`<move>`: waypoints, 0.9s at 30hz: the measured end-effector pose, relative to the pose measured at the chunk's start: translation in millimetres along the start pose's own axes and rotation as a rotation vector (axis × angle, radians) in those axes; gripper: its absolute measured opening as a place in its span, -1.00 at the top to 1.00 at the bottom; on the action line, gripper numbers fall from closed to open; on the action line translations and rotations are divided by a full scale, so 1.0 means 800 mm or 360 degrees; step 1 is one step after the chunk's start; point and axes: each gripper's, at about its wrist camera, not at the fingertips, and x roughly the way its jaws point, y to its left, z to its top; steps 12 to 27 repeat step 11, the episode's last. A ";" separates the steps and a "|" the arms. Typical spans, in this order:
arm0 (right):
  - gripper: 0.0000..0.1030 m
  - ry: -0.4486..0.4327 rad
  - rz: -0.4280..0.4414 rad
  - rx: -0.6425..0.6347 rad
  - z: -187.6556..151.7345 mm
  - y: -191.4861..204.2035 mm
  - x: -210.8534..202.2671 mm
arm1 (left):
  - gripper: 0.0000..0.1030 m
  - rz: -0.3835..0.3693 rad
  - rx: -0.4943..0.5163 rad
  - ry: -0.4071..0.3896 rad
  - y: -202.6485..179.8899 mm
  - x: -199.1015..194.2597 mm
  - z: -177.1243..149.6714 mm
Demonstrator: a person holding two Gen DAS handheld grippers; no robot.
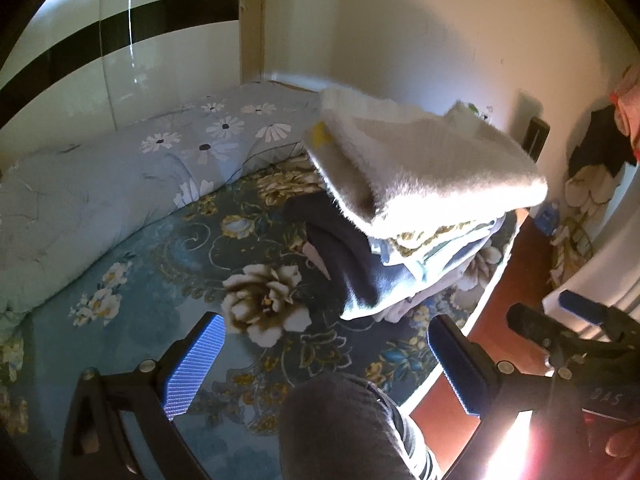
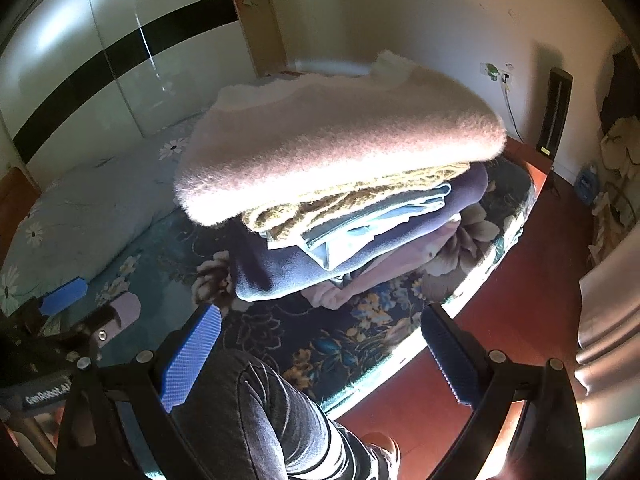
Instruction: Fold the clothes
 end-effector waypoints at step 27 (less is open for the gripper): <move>-0.95 0.0020 -0.0010 0.0023 -0.001 -0.004 0.003 | -1.00 0.0003 0.0040 0.0026 -0.008 0.005 -0.004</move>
